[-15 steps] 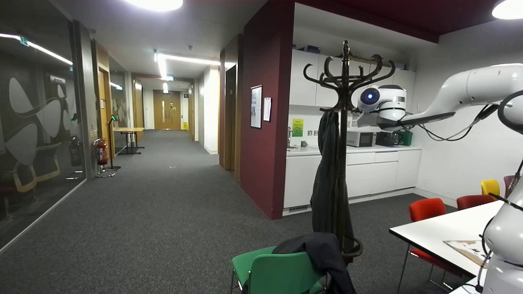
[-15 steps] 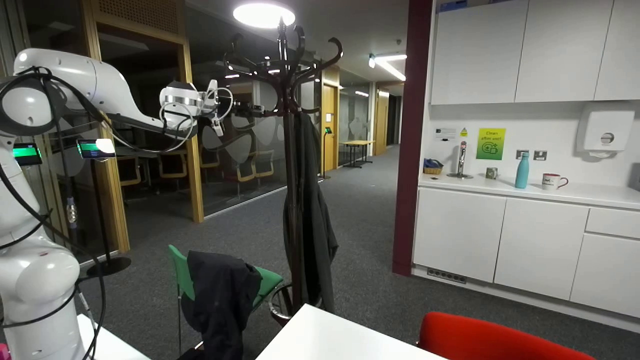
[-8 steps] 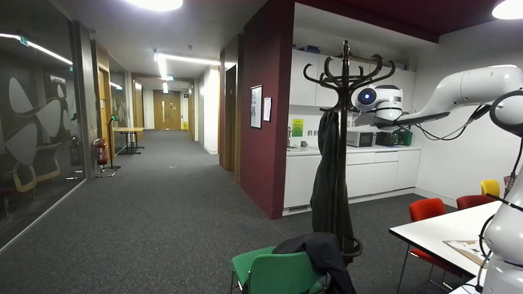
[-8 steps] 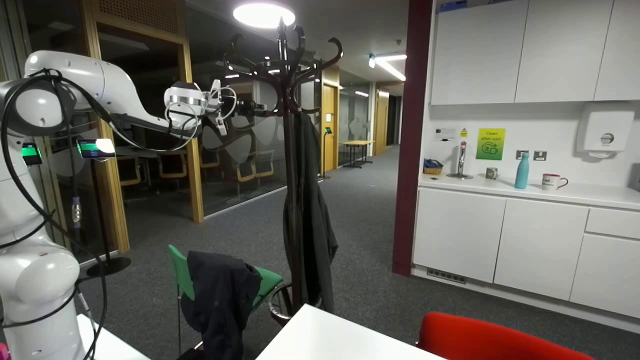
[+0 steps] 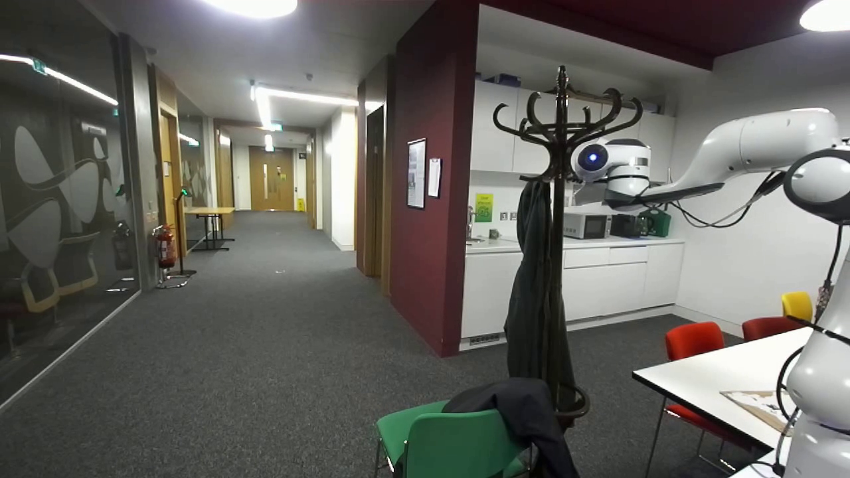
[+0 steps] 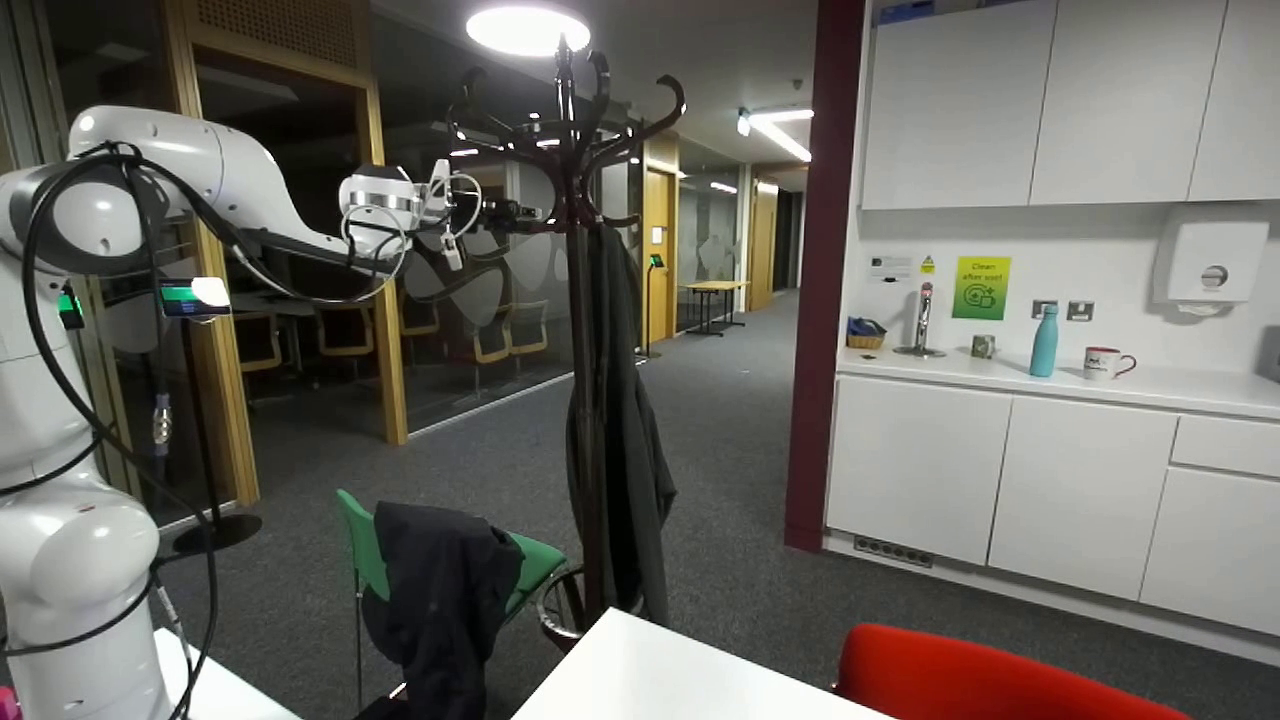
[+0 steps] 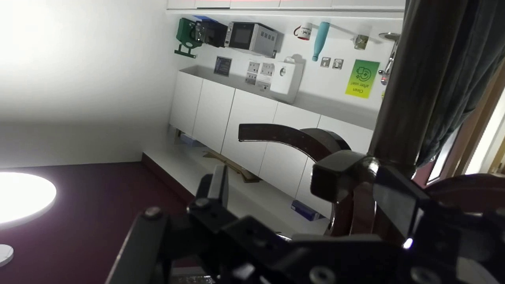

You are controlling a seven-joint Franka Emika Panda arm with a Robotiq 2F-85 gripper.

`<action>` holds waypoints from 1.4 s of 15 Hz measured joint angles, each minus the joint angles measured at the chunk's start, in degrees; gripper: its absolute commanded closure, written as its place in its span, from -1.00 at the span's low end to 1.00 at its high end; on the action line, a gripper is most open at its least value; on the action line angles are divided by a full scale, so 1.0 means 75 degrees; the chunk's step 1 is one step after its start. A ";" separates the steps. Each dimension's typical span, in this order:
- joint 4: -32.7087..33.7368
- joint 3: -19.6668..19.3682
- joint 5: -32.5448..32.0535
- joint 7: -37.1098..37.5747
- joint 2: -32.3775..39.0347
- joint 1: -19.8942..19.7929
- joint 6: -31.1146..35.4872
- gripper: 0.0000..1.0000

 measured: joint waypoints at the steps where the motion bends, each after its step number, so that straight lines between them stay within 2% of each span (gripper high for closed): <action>1: 0.0004 -0.0030 0.0000 0.0000 0.0002 -0.0003 0.0000 -1.00; 10: 0.0004 -0.0261 0.0000 0.0000 -0.0001 -0.0035 0.0000 -1.00; 21: -0.0103 -0.0560 0.0002 0.0003 -0.0009 -0.0316 -0.0009 -1.00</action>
